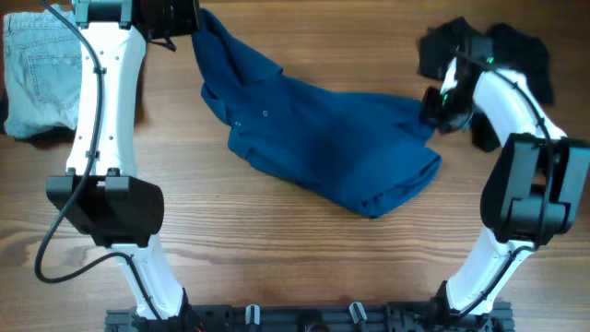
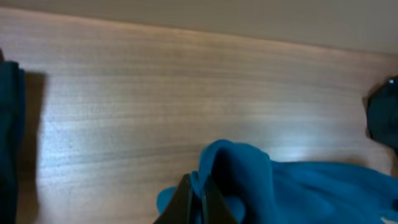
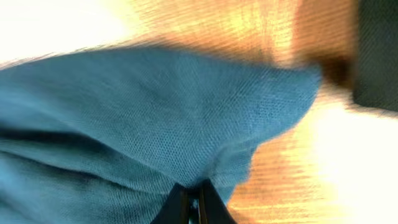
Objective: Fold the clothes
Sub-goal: 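Grasp the shirt's right corner with the right gripper, then lift the shirt with both grippers and swing it forward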
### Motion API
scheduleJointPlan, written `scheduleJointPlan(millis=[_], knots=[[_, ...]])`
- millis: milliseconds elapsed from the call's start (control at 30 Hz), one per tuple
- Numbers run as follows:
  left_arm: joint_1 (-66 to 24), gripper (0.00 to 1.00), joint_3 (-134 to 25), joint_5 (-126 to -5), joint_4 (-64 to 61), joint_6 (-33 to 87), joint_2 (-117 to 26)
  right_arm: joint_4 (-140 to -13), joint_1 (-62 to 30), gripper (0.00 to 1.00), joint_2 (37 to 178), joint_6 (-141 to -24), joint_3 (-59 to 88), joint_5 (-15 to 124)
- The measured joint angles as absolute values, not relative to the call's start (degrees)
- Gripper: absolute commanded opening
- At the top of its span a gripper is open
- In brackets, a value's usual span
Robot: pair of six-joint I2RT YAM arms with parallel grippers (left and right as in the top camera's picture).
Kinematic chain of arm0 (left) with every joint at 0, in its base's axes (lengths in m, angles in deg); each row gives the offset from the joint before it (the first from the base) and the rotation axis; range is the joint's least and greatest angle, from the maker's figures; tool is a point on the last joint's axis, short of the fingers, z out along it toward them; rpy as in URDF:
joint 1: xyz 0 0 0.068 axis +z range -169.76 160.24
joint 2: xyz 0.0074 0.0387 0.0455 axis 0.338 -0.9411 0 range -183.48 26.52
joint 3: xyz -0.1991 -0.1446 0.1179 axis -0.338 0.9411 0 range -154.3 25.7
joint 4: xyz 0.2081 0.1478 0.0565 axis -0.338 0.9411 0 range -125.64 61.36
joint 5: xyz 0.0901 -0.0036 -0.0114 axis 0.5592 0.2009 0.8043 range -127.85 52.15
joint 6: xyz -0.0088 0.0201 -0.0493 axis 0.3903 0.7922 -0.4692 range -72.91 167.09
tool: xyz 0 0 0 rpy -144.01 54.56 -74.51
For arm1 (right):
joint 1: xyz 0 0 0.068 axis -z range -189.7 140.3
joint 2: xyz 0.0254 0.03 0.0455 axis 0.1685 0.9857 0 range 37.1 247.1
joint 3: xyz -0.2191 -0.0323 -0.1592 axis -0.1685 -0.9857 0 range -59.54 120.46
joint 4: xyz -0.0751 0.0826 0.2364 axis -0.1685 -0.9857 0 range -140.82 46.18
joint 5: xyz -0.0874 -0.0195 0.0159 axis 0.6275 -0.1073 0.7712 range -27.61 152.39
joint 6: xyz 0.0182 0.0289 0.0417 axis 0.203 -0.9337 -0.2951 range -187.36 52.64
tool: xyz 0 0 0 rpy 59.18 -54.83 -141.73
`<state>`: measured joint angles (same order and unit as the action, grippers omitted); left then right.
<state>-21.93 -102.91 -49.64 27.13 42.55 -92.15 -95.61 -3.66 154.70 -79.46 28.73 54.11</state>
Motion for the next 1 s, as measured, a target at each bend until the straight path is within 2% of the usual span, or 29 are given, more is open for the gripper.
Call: scheduleJointPlan(millis=[233, 433, 667, 833, 1000], knots=[[-21.9, 0.04, -102.9, -48.7, 24.5, 42.6, -92.1, -105.1, -3.7, 0.04, 152.1, -77.3, 53.2, 53.8], [-19.1, 0.04, -102.9, -48.2, 18.6, 42.6, -89.8, -107.7, -2.9, 0.04, 150.6, -75.8, 59.9, 53.5], [-11.5, 0.04, -102.9, -48.1, 8.7, 41.3, -78.5, -108.7, -2.0, 0.04, 149.6, -72.0, 70.7, 51.9], [-9.9, 0.04, -102.9, -48.1, 8.2, 40.3, -71.3, -109.5, -2.0, 0.04, 143.8, -71.3, 78.1, 51.4], [-10.9, 0.04, -102.9, -48.1, 10.3, 40.1, -65.9, -111.1, -2.0, 0.04, 135.2, -70.0, 79.3, 50.8]])
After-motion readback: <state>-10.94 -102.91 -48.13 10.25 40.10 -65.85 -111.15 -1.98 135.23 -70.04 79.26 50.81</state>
